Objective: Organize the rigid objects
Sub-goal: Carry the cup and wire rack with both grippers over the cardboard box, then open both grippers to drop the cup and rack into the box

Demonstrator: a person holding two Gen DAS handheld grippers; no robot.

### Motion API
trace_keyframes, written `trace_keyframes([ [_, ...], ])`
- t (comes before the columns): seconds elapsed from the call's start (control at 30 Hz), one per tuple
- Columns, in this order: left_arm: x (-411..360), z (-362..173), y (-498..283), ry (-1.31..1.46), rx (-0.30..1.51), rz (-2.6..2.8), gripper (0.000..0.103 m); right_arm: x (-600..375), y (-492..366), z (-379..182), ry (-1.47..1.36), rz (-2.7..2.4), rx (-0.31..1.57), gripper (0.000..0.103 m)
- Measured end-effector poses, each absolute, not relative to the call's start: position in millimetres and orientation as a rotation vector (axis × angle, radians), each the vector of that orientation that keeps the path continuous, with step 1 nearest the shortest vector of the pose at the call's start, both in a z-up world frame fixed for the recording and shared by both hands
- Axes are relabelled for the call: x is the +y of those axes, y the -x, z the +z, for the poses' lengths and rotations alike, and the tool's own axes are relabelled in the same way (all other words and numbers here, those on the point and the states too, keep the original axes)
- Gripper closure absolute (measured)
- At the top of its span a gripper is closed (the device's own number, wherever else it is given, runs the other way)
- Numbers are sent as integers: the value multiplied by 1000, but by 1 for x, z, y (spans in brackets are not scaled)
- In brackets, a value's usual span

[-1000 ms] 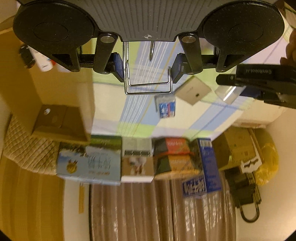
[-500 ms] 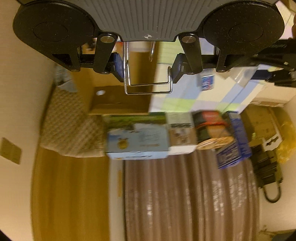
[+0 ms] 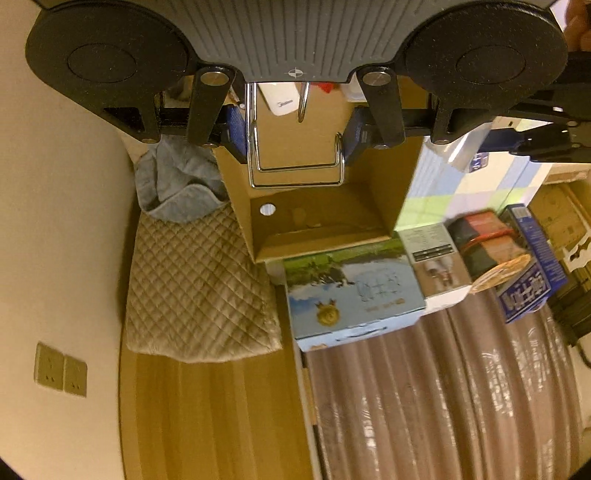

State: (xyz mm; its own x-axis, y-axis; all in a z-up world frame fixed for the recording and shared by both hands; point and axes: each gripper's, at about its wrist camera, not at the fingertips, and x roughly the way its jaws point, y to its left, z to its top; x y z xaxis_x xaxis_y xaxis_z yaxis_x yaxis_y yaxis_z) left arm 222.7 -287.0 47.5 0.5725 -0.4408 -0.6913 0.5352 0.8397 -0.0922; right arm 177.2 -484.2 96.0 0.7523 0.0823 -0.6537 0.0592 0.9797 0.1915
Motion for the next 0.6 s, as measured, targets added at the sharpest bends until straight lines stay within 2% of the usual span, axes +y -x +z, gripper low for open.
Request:
trace_keyframes([
  [0.47, -319, 13, -279, -112, 785, -576, 56, -501, -217, 60, -214, -13, 744, 54],
  [0.5, -319, 12, -281, -114, 784, -569, 53, -501, -218, 58, -216, -14, 744, 54],
  [0.53, -319, 11, -283, -113, 779, -555, 38, -502, -219, 57, -219, -13, 744, 54],
  [0.57, -317, 12, -284, -107, 769, -544, 34, -502, -220, 56, -221, -12, 745, 54],
  [0.6, -315, 13, -284, -98, 759, -542, 34, -502, -221, 55, -222, -11, 746, 54],
])
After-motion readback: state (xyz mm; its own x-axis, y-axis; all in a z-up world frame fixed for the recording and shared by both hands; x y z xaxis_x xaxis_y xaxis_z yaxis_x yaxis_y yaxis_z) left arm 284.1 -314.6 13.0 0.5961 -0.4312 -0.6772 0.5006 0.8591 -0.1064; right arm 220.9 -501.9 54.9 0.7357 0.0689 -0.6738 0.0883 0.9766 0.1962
